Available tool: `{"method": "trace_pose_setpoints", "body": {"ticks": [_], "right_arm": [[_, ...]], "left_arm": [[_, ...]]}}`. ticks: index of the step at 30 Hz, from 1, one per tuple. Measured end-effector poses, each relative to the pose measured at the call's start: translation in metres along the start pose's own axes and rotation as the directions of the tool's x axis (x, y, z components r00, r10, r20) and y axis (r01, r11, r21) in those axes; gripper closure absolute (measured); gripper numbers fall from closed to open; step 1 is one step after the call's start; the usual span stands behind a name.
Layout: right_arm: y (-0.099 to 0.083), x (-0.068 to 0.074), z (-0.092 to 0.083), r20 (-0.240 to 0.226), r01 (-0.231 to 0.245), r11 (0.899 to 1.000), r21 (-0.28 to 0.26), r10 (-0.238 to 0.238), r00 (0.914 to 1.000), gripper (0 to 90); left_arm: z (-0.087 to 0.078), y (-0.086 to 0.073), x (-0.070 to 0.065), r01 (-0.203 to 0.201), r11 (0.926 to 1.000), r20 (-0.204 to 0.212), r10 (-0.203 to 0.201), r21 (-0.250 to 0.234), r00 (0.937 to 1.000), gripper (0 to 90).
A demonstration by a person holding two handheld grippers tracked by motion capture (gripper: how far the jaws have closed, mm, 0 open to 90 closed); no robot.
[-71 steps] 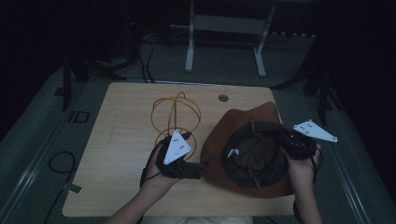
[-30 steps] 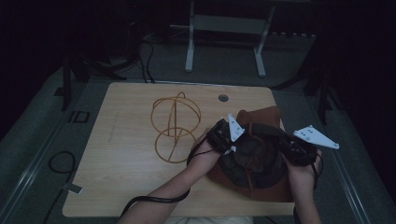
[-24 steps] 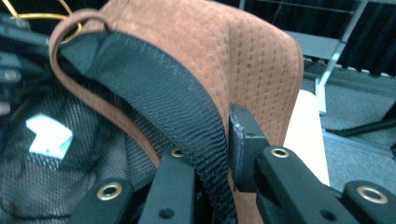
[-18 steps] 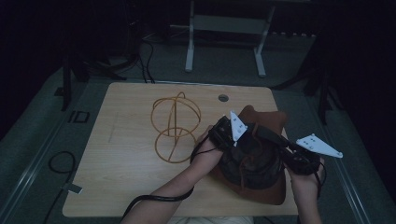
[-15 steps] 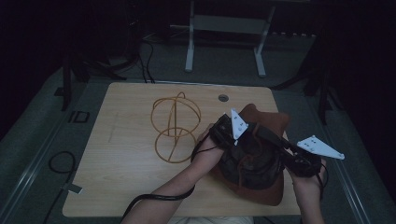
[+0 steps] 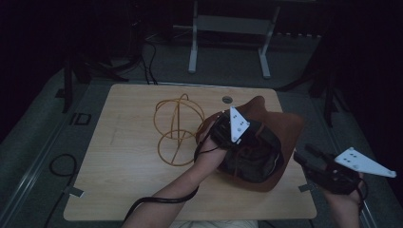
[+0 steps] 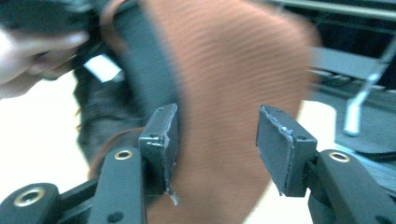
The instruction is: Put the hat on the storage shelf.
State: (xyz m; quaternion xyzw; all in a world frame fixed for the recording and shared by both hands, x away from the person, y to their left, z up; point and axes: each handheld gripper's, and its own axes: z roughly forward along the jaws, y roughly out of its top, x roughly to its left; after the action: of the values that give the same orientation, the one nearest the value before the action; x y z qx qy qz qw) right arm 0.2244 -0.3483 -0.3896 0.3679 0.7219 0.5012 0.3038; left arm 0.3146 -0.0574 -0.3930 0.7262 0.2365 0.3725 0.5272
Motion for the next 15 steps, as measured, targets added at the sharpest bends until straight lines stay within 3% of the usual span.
{"method": "trace_pose_setpoints", "body": {"ticks": [3,6,9,11,12,14,15], "right_arm": [[0.001,-0.022,-0.012,0.066,-0.044,0.998,-0.033,0.046,0.9968,46.4],[-0.001,-0.034,-0.016,0.083,-0.058,0.998,-0.038,0.061,0.9947,46.0],[-0.005,-0.053,-0.013,0.131,-0.064,0.998,-0.013,0.065,0.9892,49.4],[-0.006,-0.056,-0.010,0.138,-0.061,0.998,-0.003,0.061,0.9885,49.4],[-0.006,-0.059,-0.008,0.143,-0.063,0.998,0.004,0.062,0.9879,49.4],[-0.007,-0.064,-0.001,0.116,-0.076,0.997,0.007,0.075,0.9904,49.5],[-0.007,-0.064,0.003,0.112,-0.078,0.997,0.014,0.076,0.9908,50.2]], "left_arm": [[-0.009,-0.001,0.000,0.000,0.9995,0.029,0.001,-0.032,0.9996,86.2],[-0.020,-0.003,0.000,-0.020,0.9978,0.060,0.023,-0.063,0.9979,86.2],[-0.031,-0.006,0.003,-0.019,0.9957,0.110,0.028,-0.090,0.9935,86.2],[-0.037,-0.009,0.004,-0.019,0.9948,0.125,0.031,-0.100,0.9917,86.2],[-0.040,-0.011,0.005,-0.014,0.9933,0.160,0.032,-0.115,0.9866,86.2],[-0.045,-0.013,0.006,-0.016,0.9913,0.183,0.040,-0.131,0.9823,86.2],[-0.047,-0.014,0.008,-0.018,0.9883,0.210,0.050,-0.152,0.9765,86.1]]}}
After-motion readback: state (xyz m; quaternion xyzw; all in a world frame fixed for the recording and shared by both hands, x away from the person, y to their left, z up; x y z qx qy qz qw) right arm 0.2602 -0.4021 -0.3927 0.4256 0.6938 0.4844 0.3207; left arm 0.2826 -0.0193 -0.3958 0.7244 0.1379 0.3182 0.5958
